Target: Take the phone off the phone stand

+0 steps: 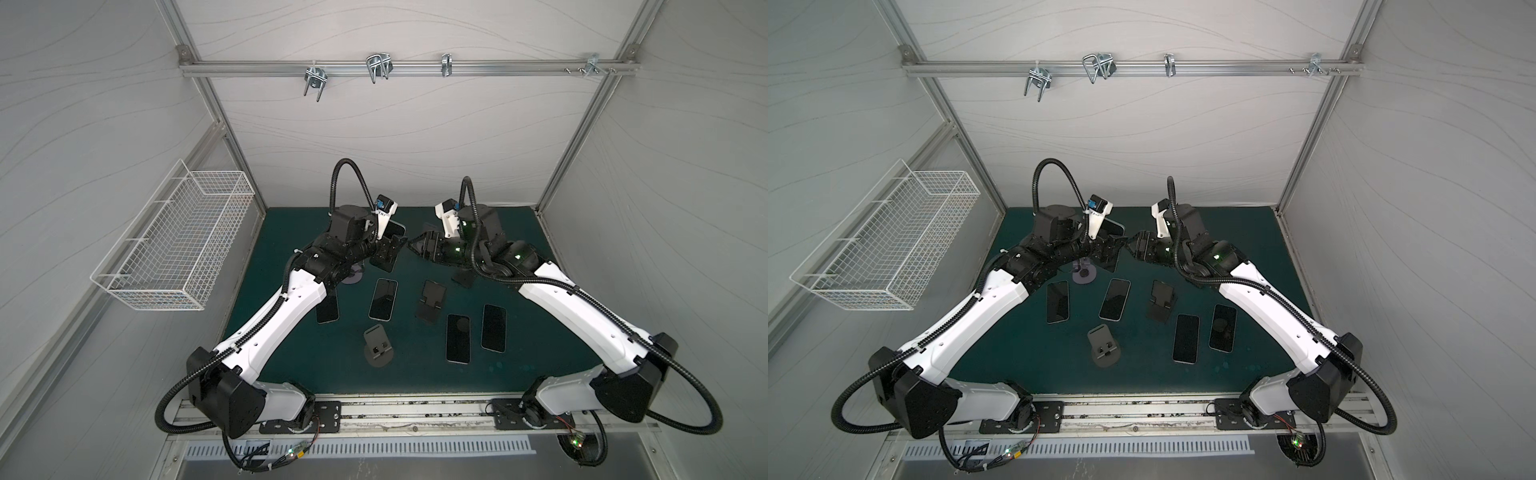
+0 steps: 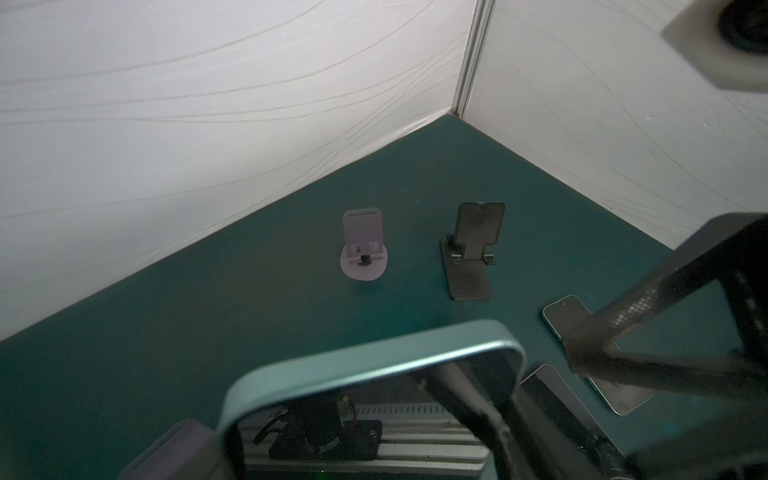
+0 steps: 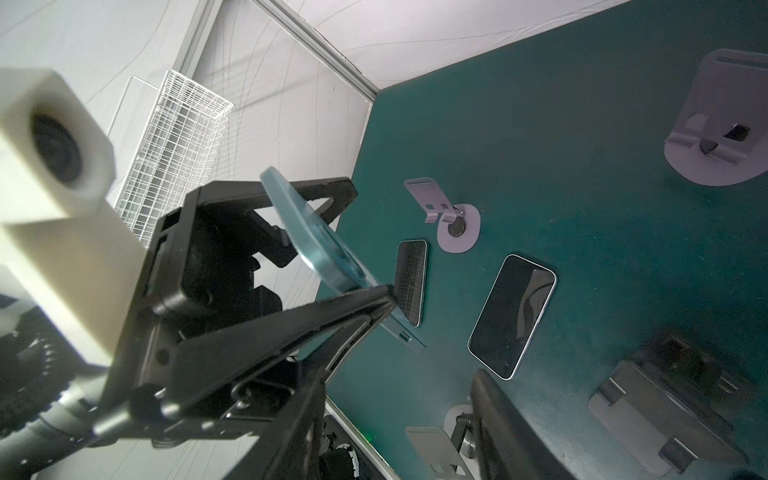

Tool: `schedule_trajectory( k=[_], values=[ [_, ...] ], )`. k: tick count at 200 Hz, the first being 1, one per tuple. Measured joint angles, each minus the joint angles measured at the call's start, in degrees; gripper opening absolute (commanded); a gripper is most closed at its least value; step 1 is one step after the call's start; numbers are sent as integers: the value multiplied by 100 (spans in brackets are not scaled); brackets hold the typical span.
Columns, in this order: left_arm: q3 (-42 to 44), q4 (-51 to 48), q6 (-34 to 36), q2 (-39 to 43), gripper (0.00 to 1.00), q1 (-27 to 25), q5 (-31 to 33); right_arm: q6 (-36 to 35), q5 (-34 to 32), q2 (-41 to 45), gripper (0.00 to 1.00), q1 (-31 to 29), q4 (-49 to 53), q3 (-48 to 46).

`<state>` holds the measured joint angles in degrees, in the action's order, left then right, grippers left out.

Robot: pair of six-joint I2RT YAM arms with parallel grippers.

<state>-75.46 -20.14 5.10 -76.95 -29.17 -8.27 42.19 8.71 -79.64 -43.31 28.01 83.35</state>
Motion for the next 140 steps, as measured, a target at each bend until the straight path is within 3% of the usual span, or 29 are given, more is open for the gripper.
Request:
schedule_trajectory(
  k=[140],
  values=[
    [-728, -245, -560, -1204, 59, 0, 520, -92, -216, 103, 58, -9, 131, -125]
  ],
)
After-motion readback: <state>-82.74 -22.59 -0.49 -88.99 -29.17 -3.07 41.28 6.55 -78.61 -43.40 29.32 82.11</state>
